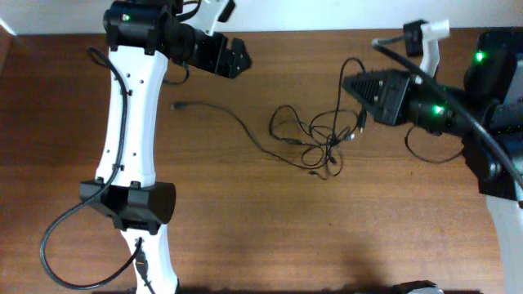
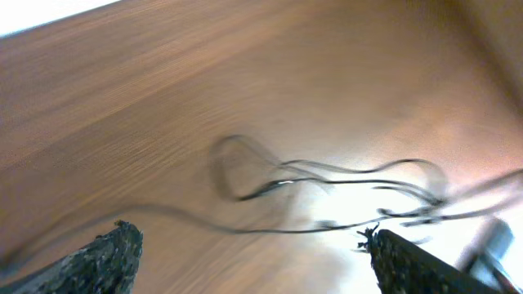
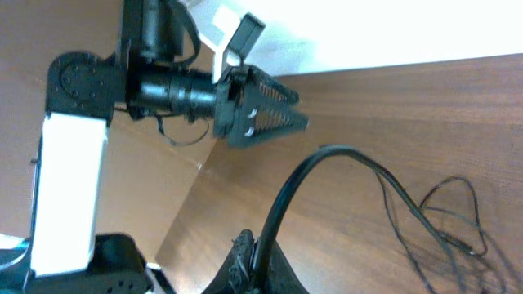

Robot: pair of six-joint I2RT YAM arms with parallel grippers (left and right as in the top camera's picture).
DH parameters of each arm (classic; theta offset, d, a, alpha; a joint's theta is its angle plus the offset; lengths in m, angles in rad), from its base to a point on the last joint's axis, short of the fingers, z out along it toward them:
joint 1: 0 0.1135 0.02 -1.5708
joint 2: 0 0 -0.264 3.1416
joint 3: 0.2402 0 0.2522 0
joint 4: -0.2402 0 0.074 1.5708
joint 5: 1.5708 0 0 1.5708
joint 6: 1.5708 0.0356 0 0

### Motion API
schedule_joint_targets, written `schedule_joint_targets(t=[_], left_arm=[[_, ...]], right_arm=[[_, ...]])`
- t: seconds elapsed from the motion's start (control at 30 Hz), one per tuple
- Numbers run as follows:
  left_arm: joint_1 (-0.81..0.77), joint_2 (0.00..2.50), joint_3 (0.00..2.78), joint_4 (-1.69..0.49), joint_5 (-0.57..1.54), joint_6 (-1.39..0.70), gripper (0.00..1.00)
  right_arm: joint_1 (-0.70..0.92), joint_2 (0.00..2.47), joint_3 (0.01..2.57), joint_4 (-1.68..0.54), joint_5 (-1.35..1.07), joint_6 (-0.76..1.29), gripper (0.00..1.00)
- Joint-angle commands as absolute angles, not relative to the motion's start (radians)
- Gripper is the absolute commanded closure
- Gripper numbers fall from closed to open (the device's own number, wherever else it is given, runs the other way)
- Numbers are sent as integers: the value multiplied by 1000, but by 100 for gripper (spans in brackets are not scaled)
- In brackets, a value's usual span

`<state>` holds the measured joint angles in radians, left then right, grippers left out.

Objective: Untangle cables

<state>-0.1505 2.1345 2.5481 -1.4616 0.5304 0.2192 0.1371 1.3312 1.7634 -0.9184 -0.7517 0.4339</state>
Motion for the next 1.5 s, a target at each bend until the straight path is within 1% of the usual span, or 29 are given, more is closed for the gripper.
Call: schedule_joint_targets(t=[0.0, 0.07, 0.13, 0.17, 0.23, 0.3, 0.33, 0.4, 0.47, 0.5, 0.53, 0.63, 0.73, 0.87, 0.9, 0.97, 1.03, 1.07, 1.17, 1.2, 1.23, 1.27, 1.37, 1.4, 1.43, 1.47], left_arm=[[-177, 2132, 2549, -1507, 830, 429, 11], [-219, 2132, 2526, -1563, 706, 429, 14], [-287, 2132, 2399, -1526, 723, 444, 16], [-338, 2132, 2291, -1483, 729, 443, 16], [-410, 2132, 2160, -1439, 760, 443, 17], [-481, 2132, 2065, -1403, 744, 443, 17], [-496, 2132, 2061, -1399, 695, 442, 16], [-490, 2132, 2062, -1351, 691, 406, 14], [-498, 2132, 2062, -1287, 692, 399, 12], [-501, 2132, 2062, -1223, 692, 345, 7], [-501, 2132, 2062, -1115, 696, 252, 1], [-529, 2132, 2062, -942, 827, 231, 1], [-594, 2154, 2061, -871, 826, 227, 1], [-655, 2197, 2061, -796, 827, 179, 0], [-655, 2198, 2061, -785, 826, 168, 2], [-655, 2221, 2061, -733, 783, 131, 11], [-650, 2248, 2061, -706, 710, 84, 29], [-647, 2257, 2061, -686, 710, 57, 31], [-654, 2277, 2061, -625, 720, 10, 41], [-654, 2278, 2061, -608, 717, 10, 52], [-654, 2278, 2061, -601, 717, 10, 72], [-647, 2278, 2061, -598, 713, 11, 100], [-595, 2270, 2083, -603, 714, 11, 100], [-553, 2244, 2115, -630, 713, 11, 100], [-529, 2218, 2137, -646, 713, 11, 100], [-496, 2169, 2157, -651, 709, 11, 100]], right_arm=[[132, 1430, 1837, -928, -683, 454, 96], [89, 1473, 1837, -932, -689, 454, 96], [49, 1481, 1837, -933, -702, 453, 96], [22, 1481, 1837, -946, -702, 451, 96], [-31, 1481, 1837, -1005, -681, 422, 96], [-101, 1482, 1837, -1110, -533, 416, 96], [-149, 1491, 1837, -1152, -443, 414, 96], [-243, 1554, 1837, -1212, -419, 389, 96], [-289, 1593, 1837, -1187, -704, 272, 96], [-286, 1583, 1847, -1170, -751, 259, 96], [-281, 1563, 1891, -1176, -810, 224, 96], [-282, 1536, 2027, -1212, -942, 216, 96], [-282, 1536, 2080, -1216, -1103, 217, 96], [-282, 1536, 2088, -1216, -1160, 218, 96], [-282, 1536, 2088, -1215, -1179, 218, 96], [-282, 1536, 2088, -1215, -1200, 218, 96], [-282, 1536, 2088, -1215, -1205, 218, 96], [-282, 1536, 2088, -1215, -1205, 218, 96], [-282, 1536, 2088, -1215, -1205, 218, 96], [-282, 1536, 2088, -1215, -1205, 218, 96], [-282, 1536, 2088, -1215, -1205, 217, 96], [-282, 1536, 2088, -1215, -1204, 217, 96], [-304, 1539, 2087, -1216, -1193, 217, 96], [-344, 1544, 2087, -1232, -1187, 218, 96], [-374, 1545, 2087, -1246, -1147, 221, 96], [-413, 1546, 2087, -1275, -1053, 221, 96]])
